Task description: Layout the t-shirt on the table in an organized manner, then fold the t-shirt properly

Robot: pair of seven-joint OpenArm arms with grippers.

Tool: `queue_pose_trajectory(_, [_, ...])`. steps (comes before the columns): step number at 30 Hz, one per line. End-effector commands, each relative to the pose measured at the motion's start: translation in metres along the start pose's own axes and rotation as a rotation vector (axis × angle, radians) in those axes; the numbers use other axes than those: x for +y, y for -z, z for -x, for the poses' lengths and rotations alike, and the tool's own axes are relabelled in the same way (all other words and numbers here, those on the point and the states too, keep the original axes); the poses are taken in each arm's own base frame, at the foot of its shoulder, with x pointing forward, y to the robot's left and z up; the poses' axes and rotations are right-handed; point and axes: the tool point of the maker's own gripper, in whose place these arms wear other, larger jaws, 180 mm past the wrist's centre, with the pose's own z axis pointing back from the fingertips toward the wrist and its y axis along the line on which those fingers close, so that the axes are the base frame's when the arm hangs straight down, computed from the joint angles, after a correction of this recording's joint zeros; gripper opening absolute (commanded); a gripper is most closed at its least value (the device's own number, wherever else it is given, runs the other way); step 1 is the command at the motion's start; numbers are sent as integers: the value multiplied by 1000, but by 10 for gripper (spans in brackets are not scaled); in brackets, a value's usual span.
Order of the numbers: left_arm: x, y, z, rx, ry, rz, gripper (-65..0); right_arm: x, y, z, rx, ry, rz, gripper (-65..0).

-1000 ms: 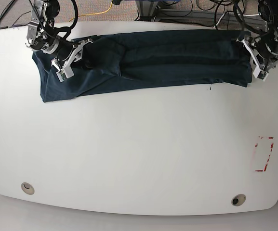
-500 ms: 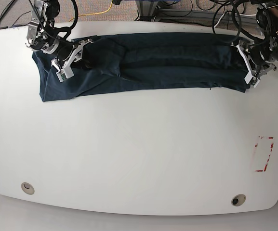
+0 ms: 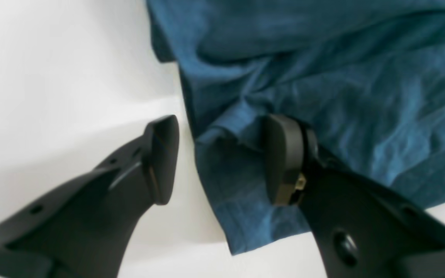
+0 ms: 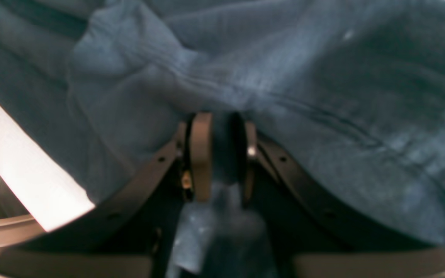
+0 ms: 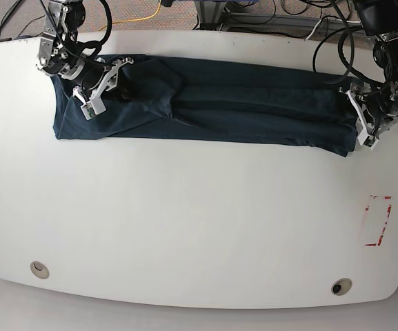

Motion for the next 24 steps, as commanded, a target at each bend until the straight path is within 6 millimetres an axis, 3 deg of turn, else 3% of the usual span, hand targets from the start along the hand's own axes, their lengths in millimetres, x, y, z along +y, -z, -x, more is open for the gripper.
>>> queue_pose_trajectory(1, [20, -12, 6, 59, 41, -78, -325, -22, -7, 37, 188, -20, 100, -534])
queue_pose_trajectory(15, [38, -63, -47, -63, 115, -228, -319, -23, -5, 29, 171, -27, 99, -534])
queue_pose_trajectory(20, [48, -59, -63, -88, 81, -226, -319, -22, -5, 29, 170, -26, 98, -534])
queue_pose_trajectory(24, [50, -44, -69, -89, 25, -183, -319, -23, -5, 29, 171, -25, 98, -534])
